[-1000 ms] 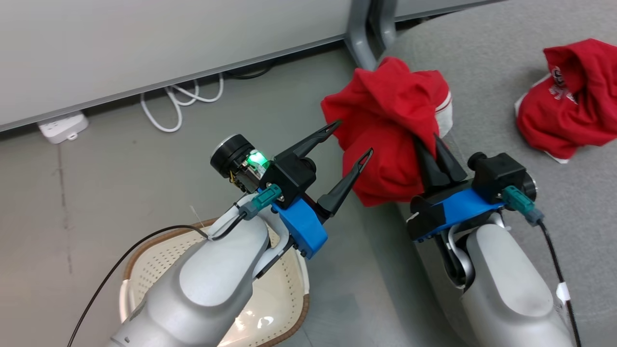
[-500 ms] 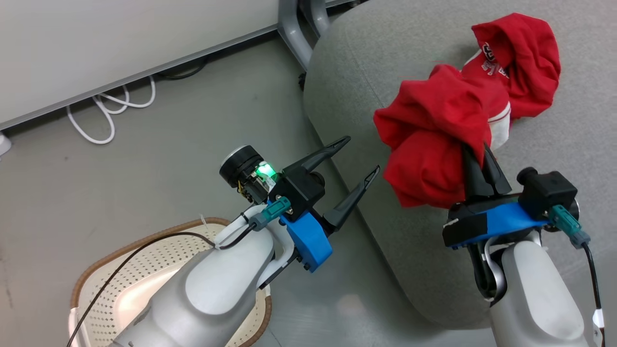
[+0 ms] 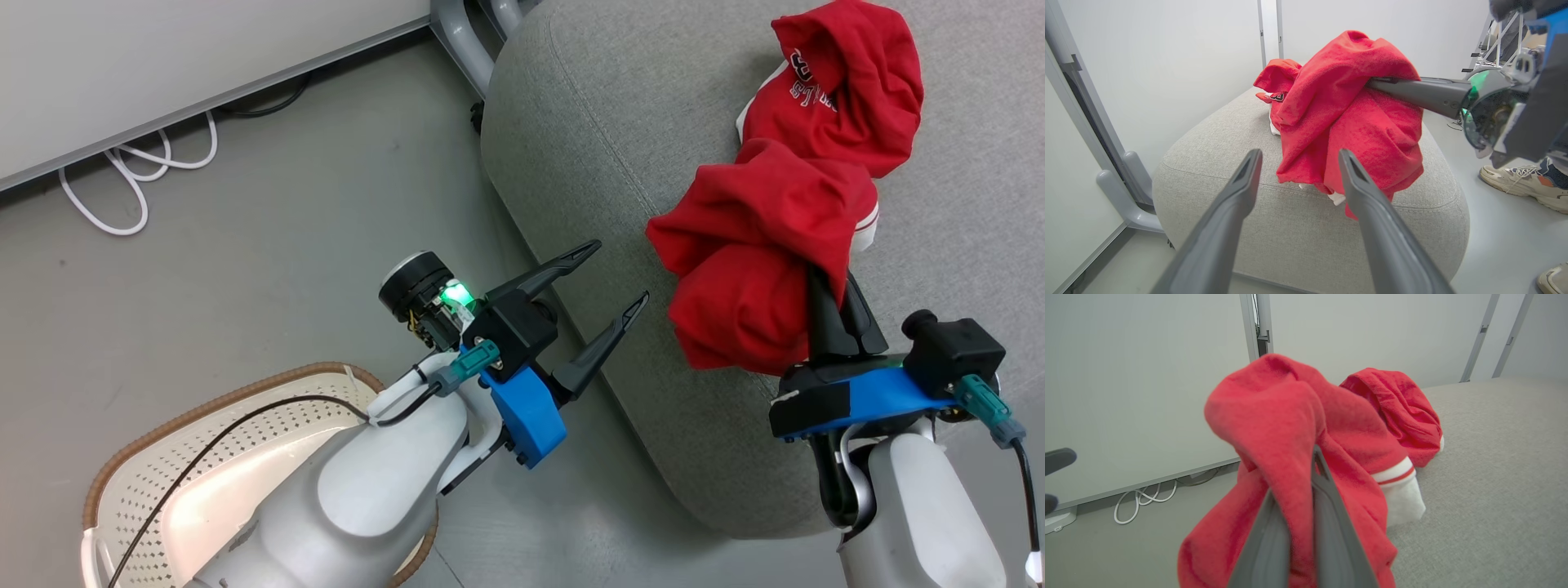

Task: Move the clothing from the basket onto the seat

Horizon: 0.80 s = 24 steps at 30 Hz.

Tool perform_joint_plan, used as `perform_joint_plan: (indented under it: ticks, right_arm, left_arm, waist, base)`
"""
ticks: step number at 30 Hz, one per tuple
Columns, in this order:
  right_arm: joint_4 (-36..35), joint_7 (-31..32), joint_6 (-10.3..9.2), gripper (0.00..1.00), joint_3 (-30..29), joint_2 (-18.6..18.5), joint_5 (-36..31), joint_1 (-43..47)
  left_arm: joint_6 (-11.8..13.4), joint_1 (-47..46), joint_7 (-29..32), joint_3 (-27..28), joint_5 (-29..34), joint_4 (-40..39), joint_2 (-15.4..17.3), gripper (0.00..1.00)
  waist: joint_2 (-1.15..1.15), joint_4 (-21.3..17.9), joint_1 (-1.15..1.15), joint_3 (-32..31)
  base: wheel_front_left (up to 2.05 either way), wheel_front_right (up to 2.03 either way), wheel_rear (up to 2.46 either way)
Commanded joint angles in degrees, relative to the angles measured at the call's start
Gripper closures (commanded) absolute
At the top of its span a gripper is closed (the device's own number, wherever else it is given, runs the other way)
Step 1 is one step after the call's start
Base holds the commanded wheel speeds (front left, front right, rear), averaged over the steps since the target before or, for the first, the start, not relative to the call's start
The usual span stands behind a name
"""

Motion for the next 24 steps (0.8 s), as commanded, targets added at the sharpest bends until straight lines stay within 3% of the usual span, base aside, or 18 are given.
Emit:
perform_joint_plan:
  ticks: [1,10,15,24]
  right_arm:
    - [-0.42,0.0,-0.04,1.0,-0.16,0.05,-0.01,0.34]
    - [-3.68,0.0,-0.04,1.0,-1.03,-0.06,-3.95,-6.67]
    - [-6.15,0.0,-0.04,1.0,-2.94,-2.96,-4.79,-14.18]
    - [-8.03,0.0,-0.05,1.0,-14.29,-11.1,-3.73,-27.35]
  left_arm:
    - [0.06,-0.42,-0.1,-0.25,-0.26,-0.17,0.37,0.0]
    - [0.55,-1.61,0.12,0.0,-0.28,-1.21,1.29,0.0]
    - [0.78,-3.1,1.11,0.02,0.25,-2.38,2.54,0.0]
    - [1.19,-7.51,3.74,0.25,1.58,-6.21,5.46,0.0]
  waist:
    - [0.0,0.11,0.0,0.23]
    - [0.0,1.07,0.0,3.59]
    - [0.0,1.56,0.0,7.92]
    - [0.0,3.04,0.0,17.5]
  base:
    - [0.0,0.0,0.0]
    - [0.0,0.0,0.0]
    - [0.0,0.0,0.0]
    - [0.0,0.0,0.0]
